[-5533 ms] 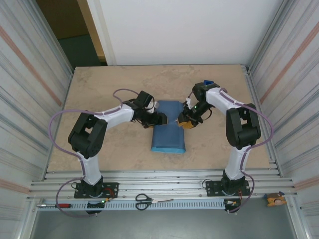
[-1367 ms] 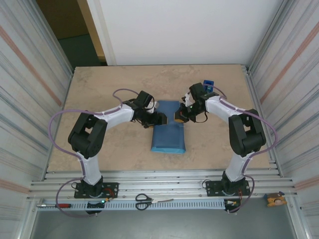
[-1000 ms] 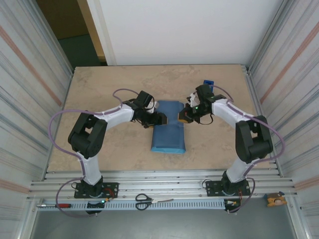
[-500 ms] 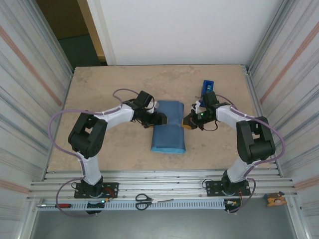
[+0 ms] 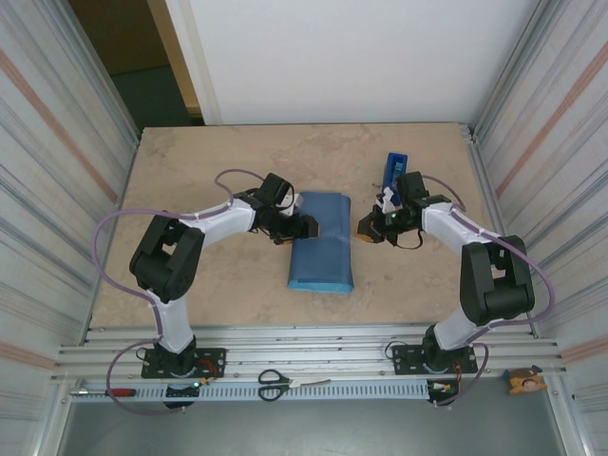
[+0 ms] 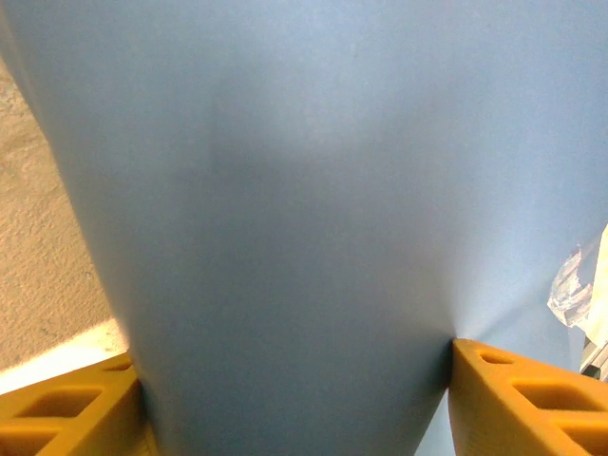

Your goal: Wrap the gift box in paper

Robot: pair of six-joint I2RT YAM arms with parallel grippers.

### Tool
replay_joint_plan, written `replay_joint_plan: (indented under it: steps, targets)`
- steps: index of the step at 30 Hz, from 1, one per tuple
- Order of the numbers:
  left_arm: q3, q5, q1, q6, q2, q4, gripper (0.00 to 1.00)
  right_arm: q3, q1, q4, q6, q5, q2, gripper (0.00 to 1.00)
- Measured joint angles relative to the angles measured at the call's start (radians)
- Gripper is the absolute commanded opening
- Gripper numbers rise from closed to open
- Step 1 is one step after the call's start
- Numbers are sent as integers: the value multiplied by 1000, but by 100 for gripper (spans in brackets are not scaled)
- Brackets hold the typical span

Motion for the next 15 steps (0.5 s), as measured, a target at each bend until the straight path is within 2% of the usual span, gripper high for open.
replay_joint_plan:
  steps: [9, 15]
  targets:
    - [0, 0, 0, 0, 0, 0, 70, -13, 56, -4, 0, 32, 55, 0]
    - [0, 0, 0, 0, 0, 0, 70, 1, 58, -27, 0, 47, 56, 0]
